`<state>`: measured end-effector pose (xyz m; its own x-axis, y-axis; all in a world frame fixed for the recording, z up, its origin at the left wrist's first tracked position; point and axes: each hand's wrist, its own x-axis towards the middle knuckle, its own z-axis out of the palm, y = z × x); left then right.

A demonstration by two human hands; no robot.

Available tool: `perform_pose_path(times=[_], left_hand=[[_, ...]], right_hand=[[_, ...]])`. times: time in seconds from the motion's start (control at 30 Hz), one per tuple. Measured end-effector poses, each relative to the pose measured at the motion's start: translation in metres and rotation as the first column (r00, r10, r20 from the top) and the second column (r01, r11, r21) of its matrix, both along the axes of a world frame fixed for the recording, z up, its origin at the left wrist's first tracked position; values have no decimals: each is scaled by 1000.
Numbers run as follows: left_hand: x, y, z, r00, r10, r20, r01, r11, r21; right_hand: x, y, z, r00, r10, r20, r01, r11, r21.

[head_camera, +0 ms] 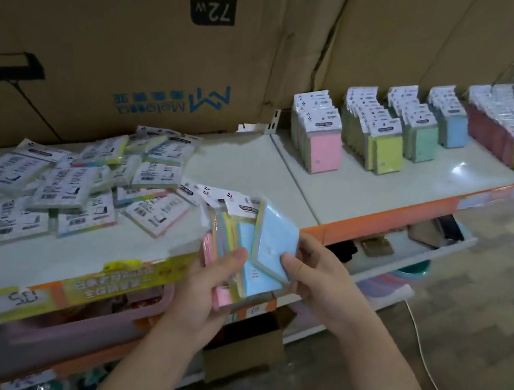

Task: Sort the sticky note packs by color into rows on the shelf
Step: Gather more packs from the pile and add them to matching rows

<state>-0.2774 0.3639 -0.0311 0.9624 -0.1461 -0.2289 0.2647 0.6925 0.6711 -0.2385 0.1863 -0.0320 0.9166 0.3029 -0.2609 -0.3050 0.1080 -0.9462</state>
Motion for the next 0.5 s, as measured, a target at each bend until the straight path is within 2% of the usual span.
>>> perform_pose_path(times=[0.13,0.27,0.4,0.5], left_hand=[[-2,-70,1,998,15,-57,-12,998,55],[-5,-147,0,996,65,-69,-61,997,46],[-6,-205,-6,988,38,-151,-33,999,37],[-3,-230,-11,981,-2,-193,9,999,35]], right_hand=[[-9,-74,4,998,60,-17,-59,995,78],[-14,-141,3,995,52,-79,-39,985,166],[-14,-204,-1,993,22,-115,-11,995,96],[-8,-244,-7,991,-40,-124,55,992,115]])
